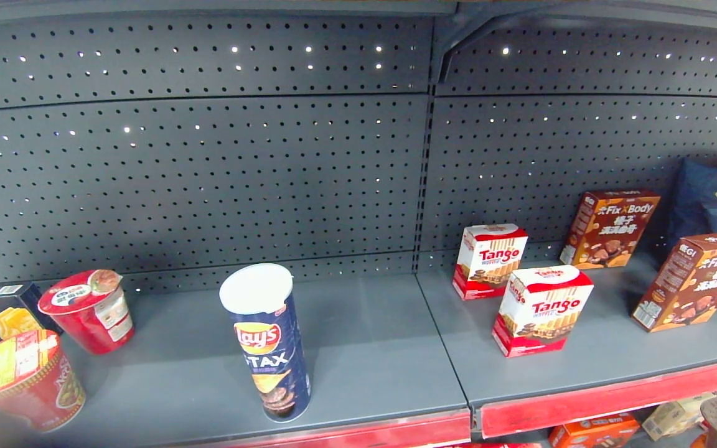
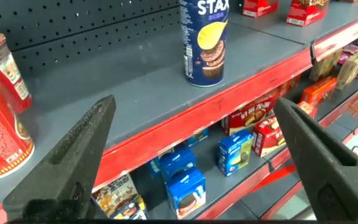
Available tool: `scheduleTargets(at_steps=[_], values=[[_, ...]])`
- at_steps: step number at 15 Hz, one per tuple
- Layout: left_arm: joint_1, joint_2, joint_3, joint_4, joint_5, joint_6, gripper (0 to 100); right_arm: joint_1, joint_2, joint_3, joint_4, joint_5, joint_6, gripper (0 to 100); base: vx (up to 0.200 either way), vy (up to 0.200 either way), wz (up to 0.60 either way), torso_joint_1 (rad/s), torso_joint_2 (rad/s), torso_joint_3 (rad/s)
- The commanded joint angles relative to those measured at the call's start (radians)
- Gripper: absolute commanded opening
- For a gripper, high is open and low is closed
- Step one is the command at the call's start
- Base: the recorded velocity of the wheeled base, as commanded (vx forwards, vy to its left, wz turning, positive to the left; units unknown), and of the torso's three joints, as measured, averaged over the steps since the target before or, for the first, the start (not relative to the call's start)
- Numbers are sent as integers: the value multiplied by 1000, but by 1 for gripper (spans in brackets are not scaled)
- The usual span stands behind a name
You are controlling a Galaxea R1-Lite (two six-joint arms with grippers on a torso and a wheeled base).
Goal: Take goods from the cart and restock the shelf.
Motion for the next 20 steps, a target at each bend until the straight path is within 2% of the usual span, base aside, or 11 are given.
scheduleTargets(at_steps=[1, 5, 10, 14, 20], values=[[0, 0, 0, 0, 0, 0, 100, 15, 31, -16, -2, 8, 0, 0, 0, 0, 0, 0, 0, 0], [0, 0, 0, 0, 0, 0, 100, 81, 174, -47, -140, 123, 1, 0, 0, 0, 0, 0, 0, 0], [0, 0, 2, 0, 0, 0, 100, 75, 433, -195, -163, 115, 27, 0, 0, 0, 0, 0, 0, 0], [0, 0, 0, 0, 0, 0, 100, 75, 425, -192, -162, 116, 58, 0, 0, 0, 450, 3, 1, 4], [0, 0, 0, 0, 0, 0, 100, 74, 408, -197, -160, 98, 58, 0, 0, 0, 0, 0, 0, 0]])
